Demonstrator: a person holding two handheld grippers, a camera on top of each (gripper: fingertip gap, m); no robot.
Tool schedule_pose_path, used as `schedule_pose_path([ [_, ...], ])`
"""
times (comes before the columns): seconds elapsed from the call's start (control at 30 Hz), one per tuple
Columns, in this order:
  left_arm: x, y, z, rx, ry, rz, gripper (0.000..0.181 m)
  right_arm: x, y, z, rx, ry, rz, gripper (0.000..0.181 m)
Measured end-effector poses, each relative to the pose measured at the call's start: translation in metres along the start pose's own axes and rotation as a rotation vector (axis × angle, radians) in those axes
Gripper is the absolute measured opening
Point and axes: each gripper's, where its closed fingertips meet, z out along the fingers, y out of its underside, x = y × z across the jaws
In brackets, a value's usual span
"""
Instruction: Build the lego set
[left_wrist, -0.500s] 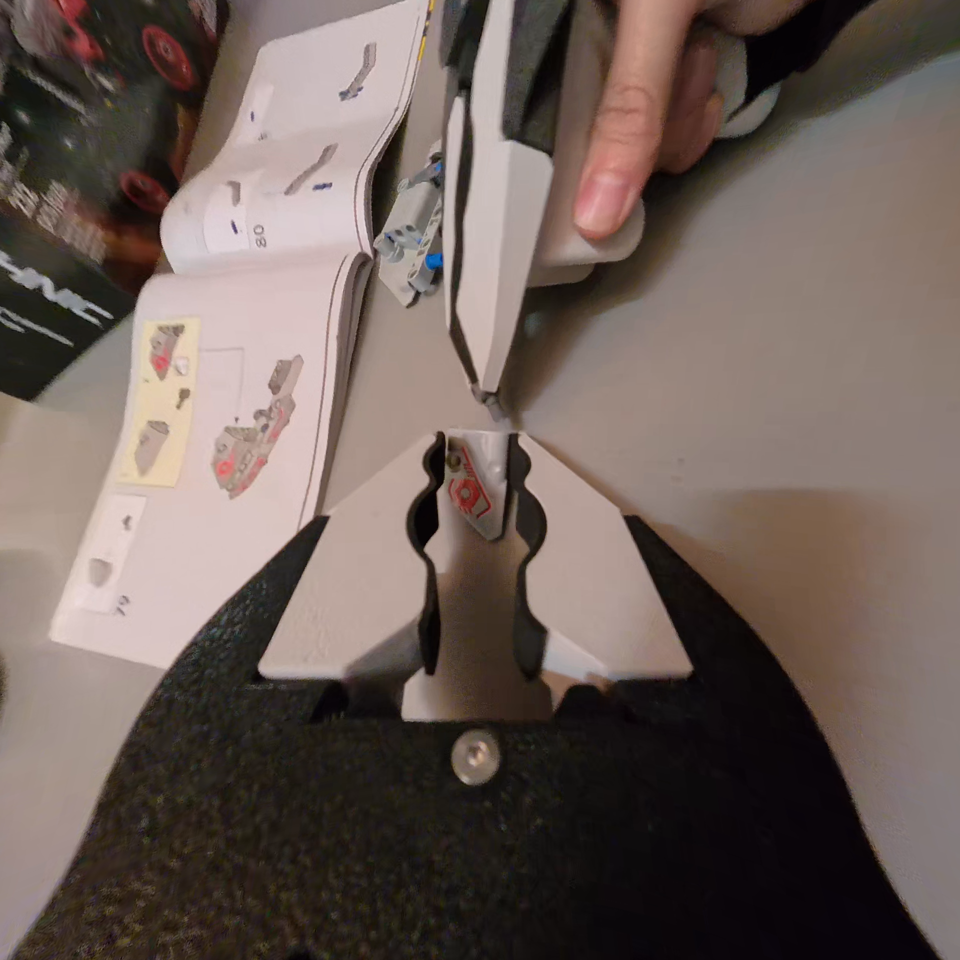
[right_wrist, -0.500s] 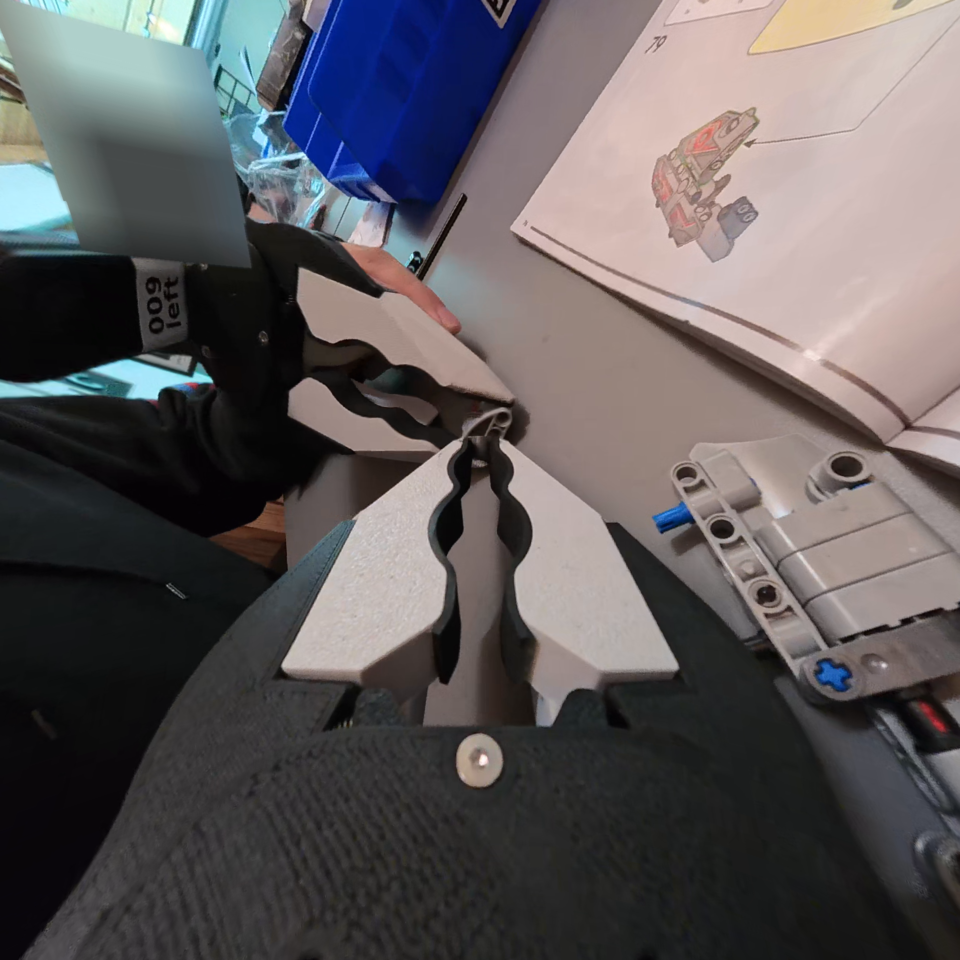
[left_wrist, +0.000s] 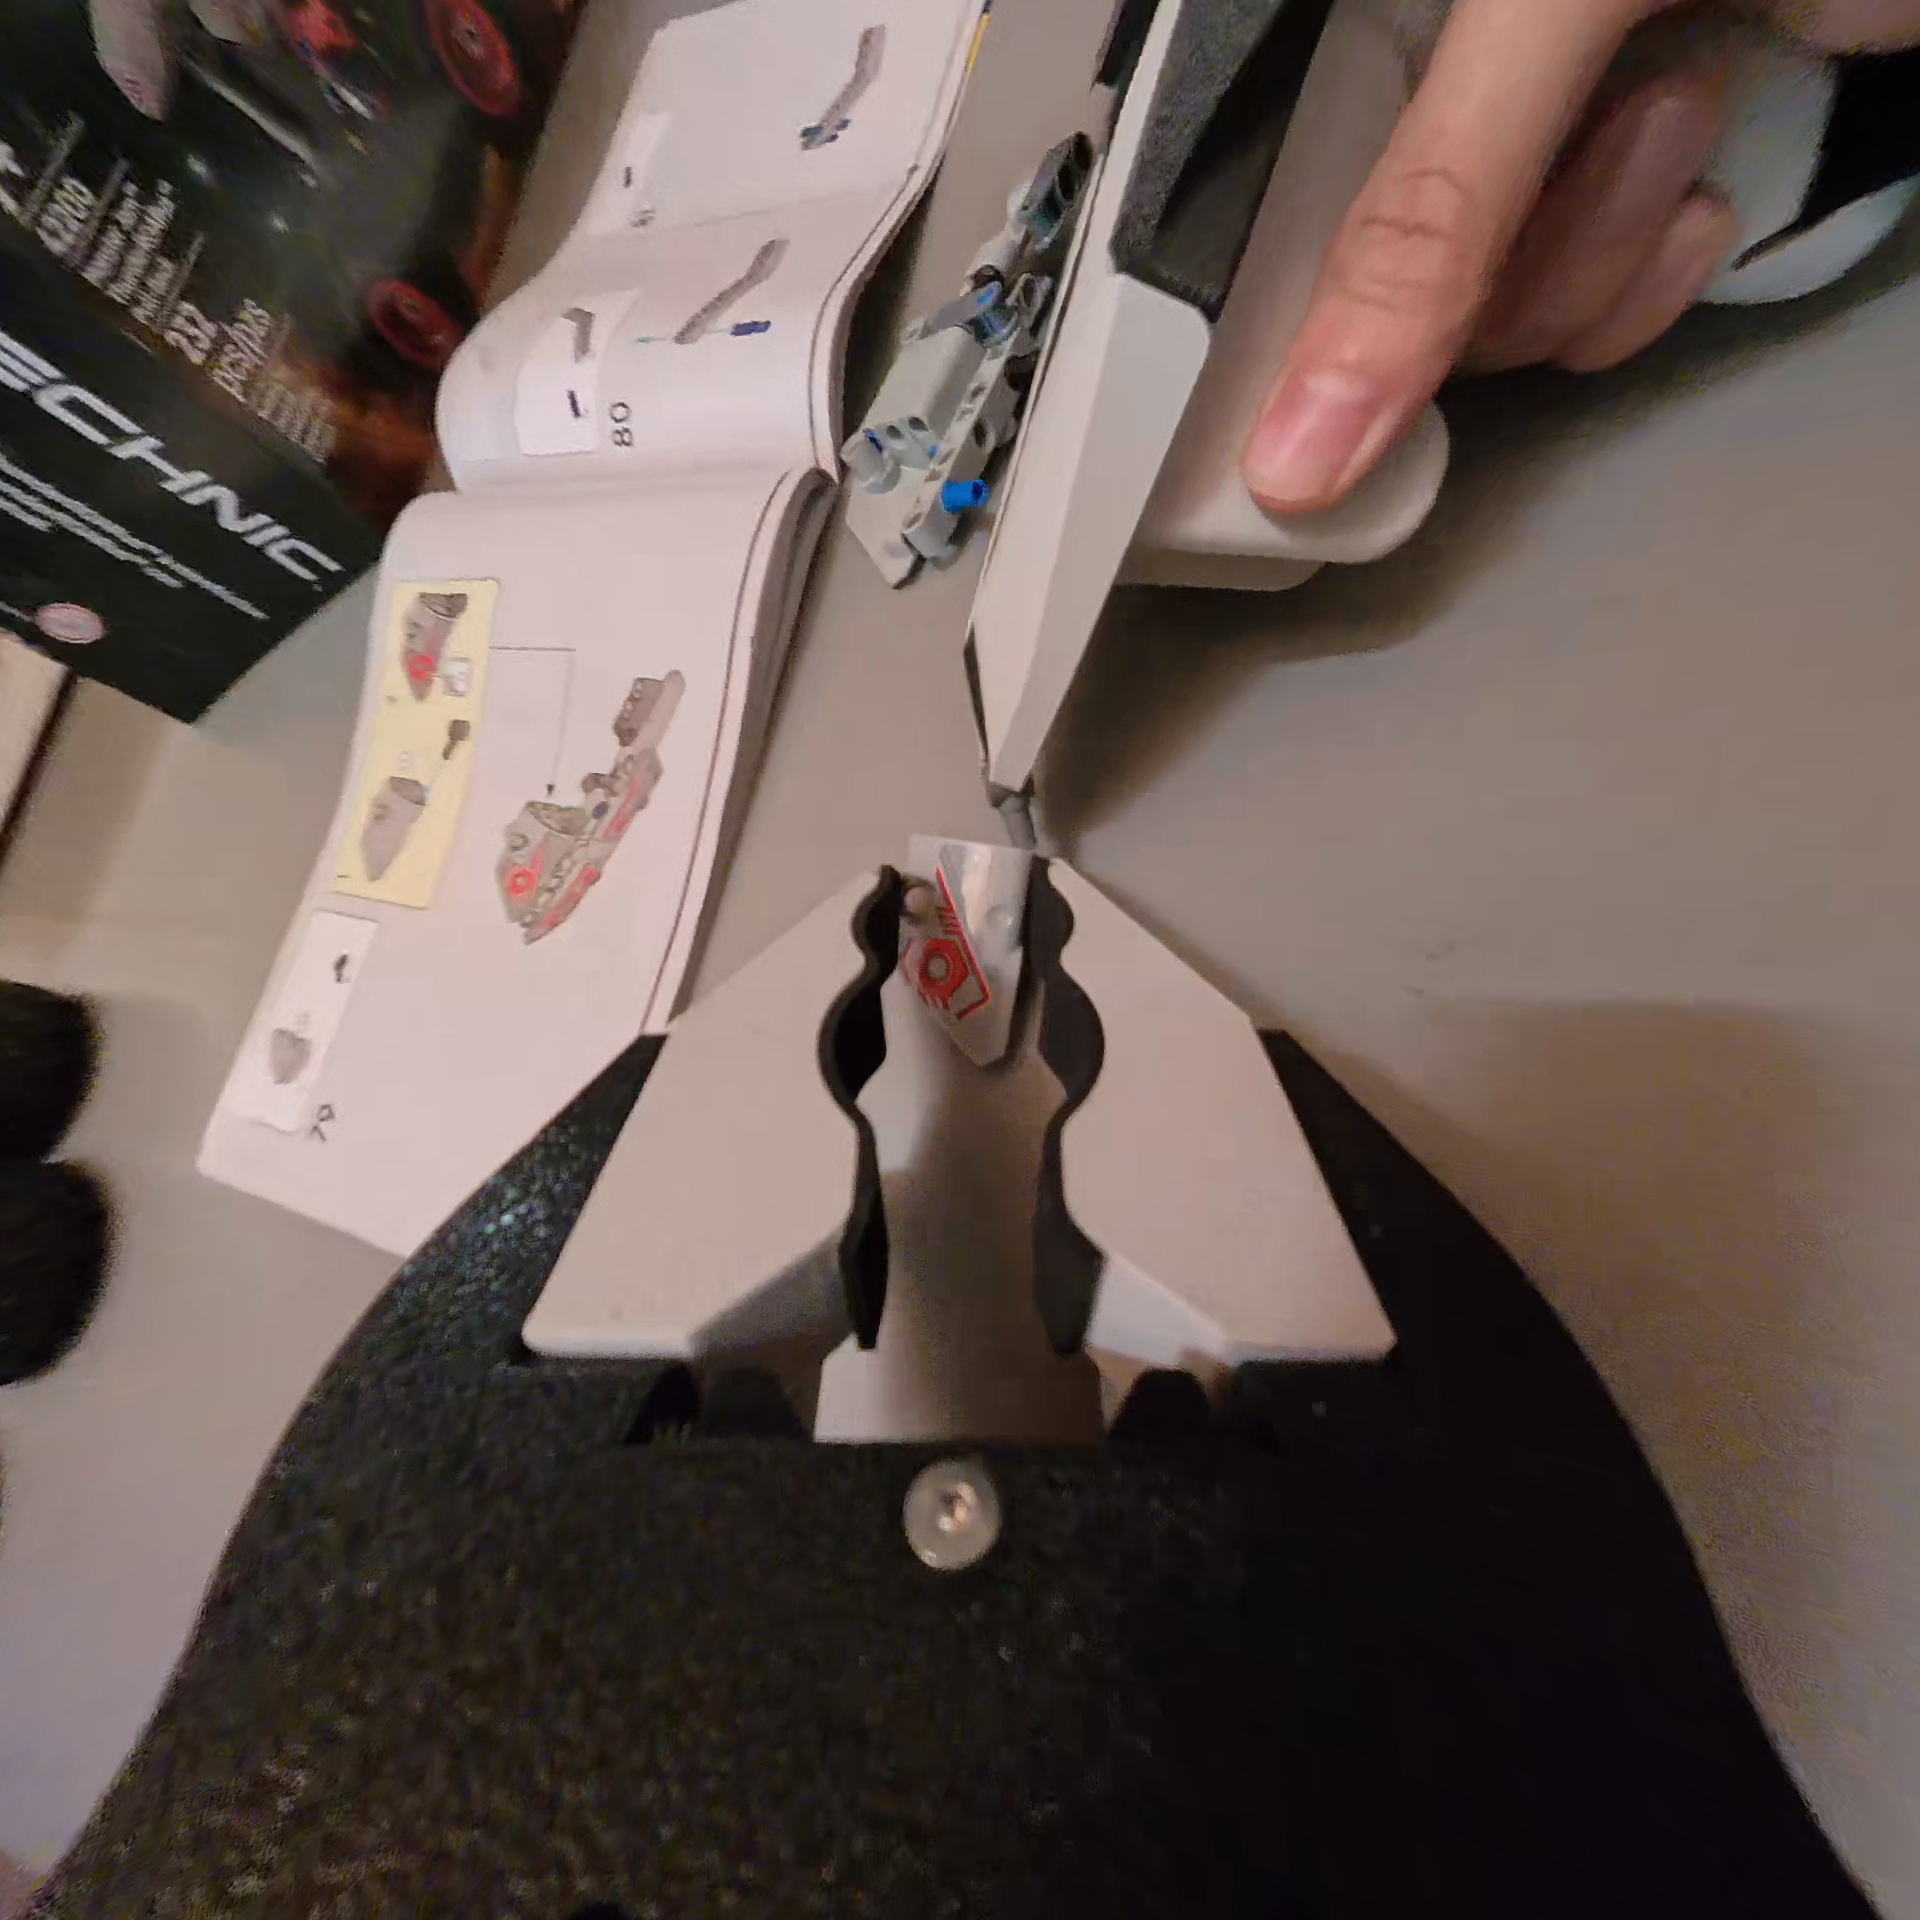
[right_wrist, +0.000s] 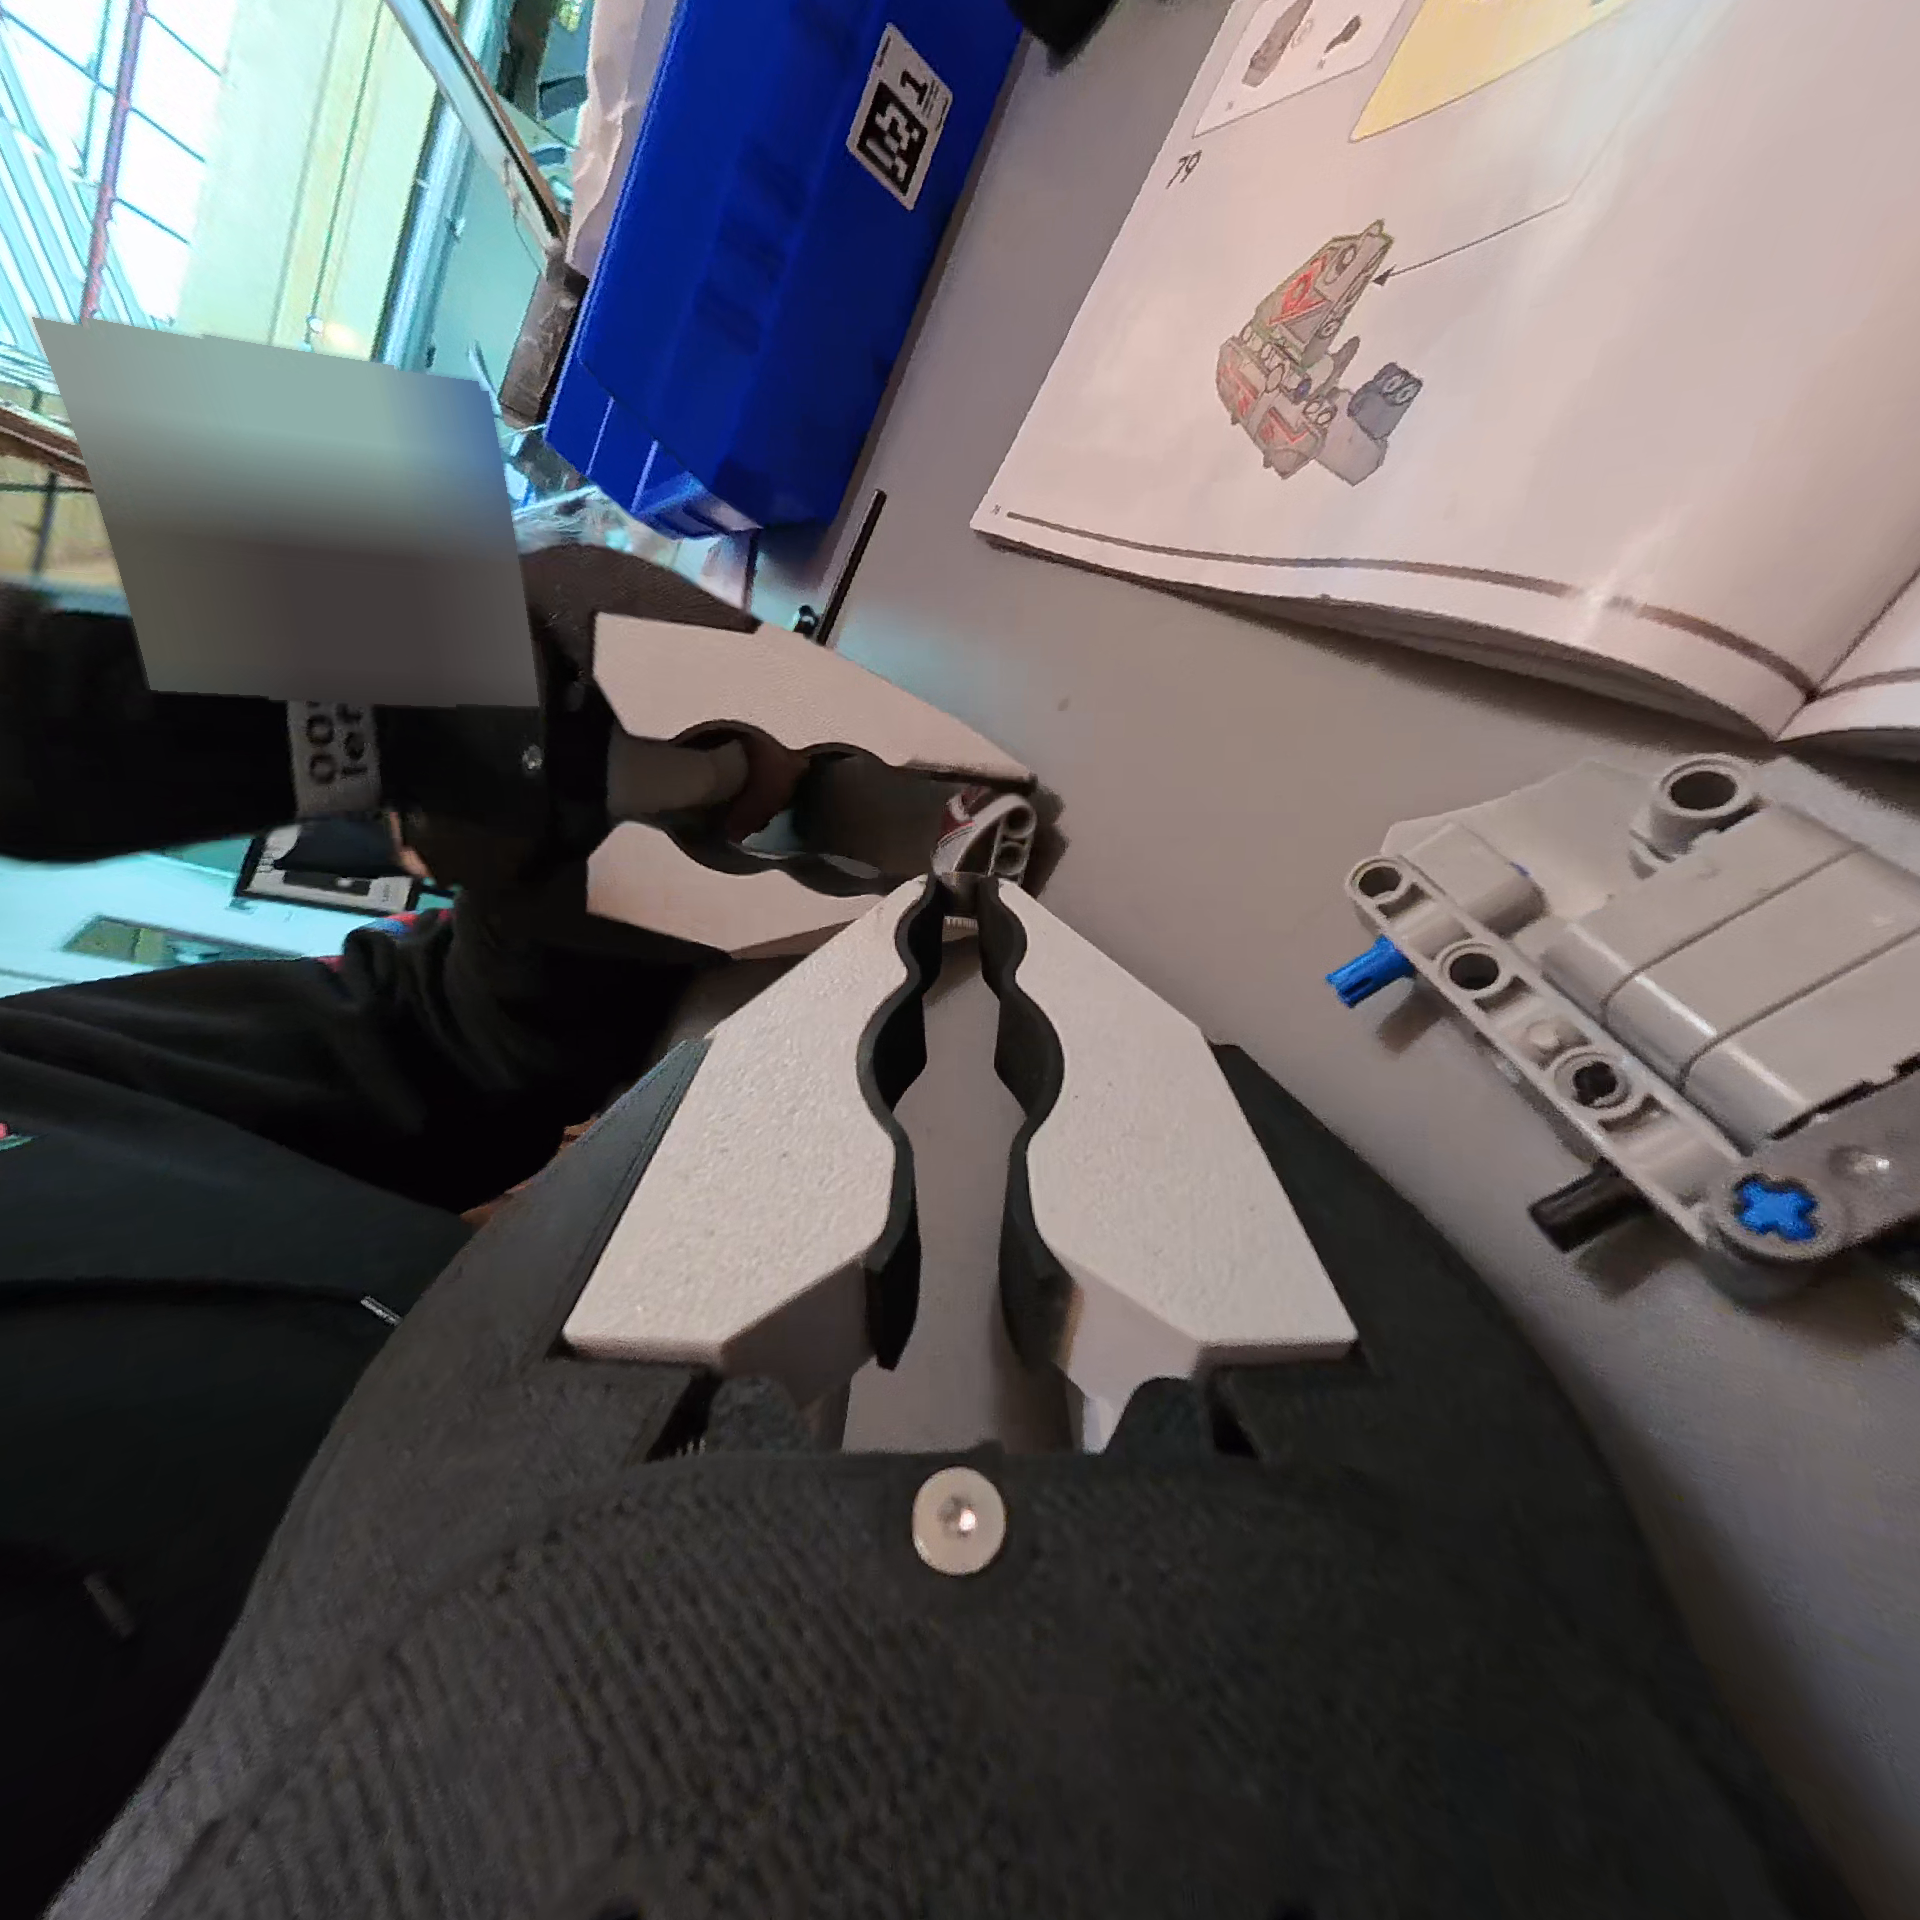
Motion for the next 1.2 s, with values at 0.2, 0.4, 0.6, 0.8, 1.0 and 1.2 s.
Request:
schedule_pose_path([
  [0.2,-0.0066,-0.0027,0.0013,-0.005,-0.113,0.030,0.022,0.0035,-0.0065,-0.0019,0.100,0.086,0.021,0.005],
  [0.4,-0.0095,0.0000,0.0030,-0.023,-0.099,-0.026,0.022,0.0057,-0.0097,0.0001,0.170,0.100,0.089,0.006],
  [0.6,-0.0064,0.0022,0.0038,-0.031,-0.014,-0.122,0.022,0.0056,-0.0091,0.0017,0.191,0.098,0.142,0.006],
  [0.8,-0.0056,0.0002,0.0027,-0.025,-0.071,-0.042,0.022,0.0057,-0.0057,0.0002,0.164,0.059,0.234,0.006],
  [1.0,-0.0073,-0.0013,0.0014,-0.039,-0.161,0.059,0.022,0.0065,-0.0040,-0.0005,0.165,0.087,0.237,0.006],
  [1.2,-0.0042,-0.0021,0.0023,-0.021,-0.110,0.035,0.022,0.0062,-0.0036,-0.0012,0.202,0.078,0.260,0.006],
])
